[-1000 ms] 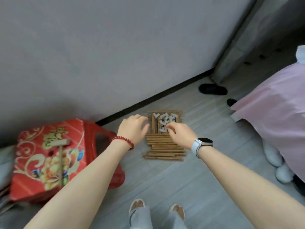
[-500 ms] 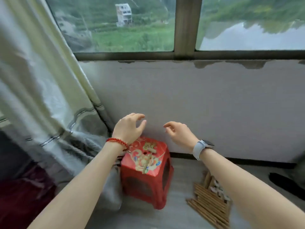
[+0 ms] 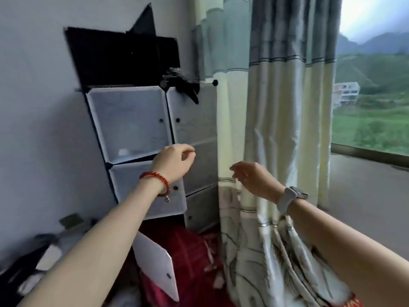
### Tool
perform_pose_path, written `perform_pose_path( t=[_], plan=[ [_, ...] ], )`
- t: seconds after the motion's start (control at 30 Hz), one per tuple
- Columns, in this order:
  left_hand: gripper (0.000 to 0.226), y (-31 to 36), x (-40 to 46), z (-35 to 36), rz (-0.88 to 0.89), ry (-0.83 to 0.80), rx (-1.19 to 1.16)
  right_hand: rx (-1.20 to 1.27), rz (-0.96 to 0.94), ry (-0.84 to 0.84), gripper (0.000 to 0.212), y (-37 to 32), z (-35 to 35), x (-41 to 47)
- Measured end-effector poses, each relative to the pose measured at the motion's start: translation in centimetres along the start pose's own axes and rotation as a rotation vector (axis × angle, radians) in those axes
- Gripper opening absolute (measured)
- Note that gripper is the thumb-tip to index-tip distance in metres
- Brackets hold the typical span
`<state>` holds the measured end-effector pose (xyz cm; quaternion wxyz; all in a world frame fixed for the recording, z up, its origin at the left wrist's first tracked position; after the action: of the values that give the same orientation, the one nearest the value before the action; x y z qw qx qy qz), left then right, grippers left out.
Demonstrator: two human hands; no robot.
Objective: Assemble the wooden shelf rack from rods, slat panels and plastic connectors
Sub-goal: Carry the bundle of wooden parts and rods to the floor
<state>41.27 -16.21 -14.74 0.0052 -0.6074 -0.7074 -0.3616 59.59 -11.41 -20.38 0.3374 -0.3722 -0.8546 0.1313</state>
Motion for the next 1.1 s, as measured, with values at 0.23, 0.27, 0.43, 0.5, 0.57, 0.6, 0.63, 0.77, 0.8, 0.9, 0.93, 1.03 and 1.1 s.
perform_pose_path(
  t=[0.23,0.27,0.43,0.5,0.57,0.6,0.63,0.77,0.8,0.9,0.93,1.03,1.1],
  plan=[
    [0.022,-16.9,7.4,-16.6,-0.118,0.207,0.131,0.124,-0.203,0.042,0.025,-14.2,11.2,18.6],
    [0.023,-18.9,8.5,-18.6,-0.137,0.233,0.158,0.140,-0.231,0.039,0.026,-16.1,12.7,21.1],
    [0.024,-27.0,14.4,-26.1,-0.190,0.352,0.205,0.180,-0.354,0.052,0.027,-23.6,17.5,31.5],
    [0.024,-29.5,16.7,-27.6,-0.204,0.384,0.215,0.179,-0.398,0.081,0.028,-25.6,18.9,35.2],
    [0.024,-31.7,19.2,-28.9,-0.204,0.402,0.222,0.163,-0.446,0.109,0.028,-27.6,20.2,38.8],
    [0.024,-32.9,20.6,-29.6,-0.201,0.416,0.231,0.149,-0.476,0.129,0.028,-28.6,20.9,41.0],
    [0.024,-33.8,22.0,-30.3,-0.190,0.433,0.237,0.139,-0.508,0.153,0.029,-29.6,21.4,42.8],
    [0.024,-38.4,26.4,-32.6,-0.171,0.505,0.272,0.072,-0.637,0.241,0.031,-33.0,24.1,48.7],
    [0.024,-39.9,27.6,-33.2,-0.180,0.513,0.291,0.042,-0.681,0.258,0.031,-33.9,25.0,50.0],
    [0.024,-43.8,30.5,-35.4,-0.214,0.539,0.334,-0.110,-0.801,0.279,0.032,-36.8,27.7,52.9],
    [0.024,-45.2,31.4,-36.1,-0.225,0.555,0.332,-0.177,-0.855,0.289,0.032,-38.0,28.9,53.9],
    [0.026,-49.4,33.4,-37.6,-0.260,0.593,0.312,-0.350,-0.959,0.241,0.035,-40.3,33.3,56.6],
    [0.026,-52.1,34.9,-37.8,-0.278,0.583,0.310,-0.425,-0.908,0.145,0.038,-40.1,36.4,58.9]
  ],
)
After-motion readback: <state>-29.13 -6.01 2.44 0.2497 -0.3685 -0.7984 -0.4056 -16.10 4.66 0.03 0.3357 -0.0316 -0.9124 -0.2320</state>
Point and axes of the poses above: each hand's wrist, its own x-axis towards the middle knuckle, its own z-axis out of the palm, y = z × x, the point moved 9 cm from there along x, towards the middle knuckle, and after that the axes turned 12 degrees about -z, right-handed, at the moved point
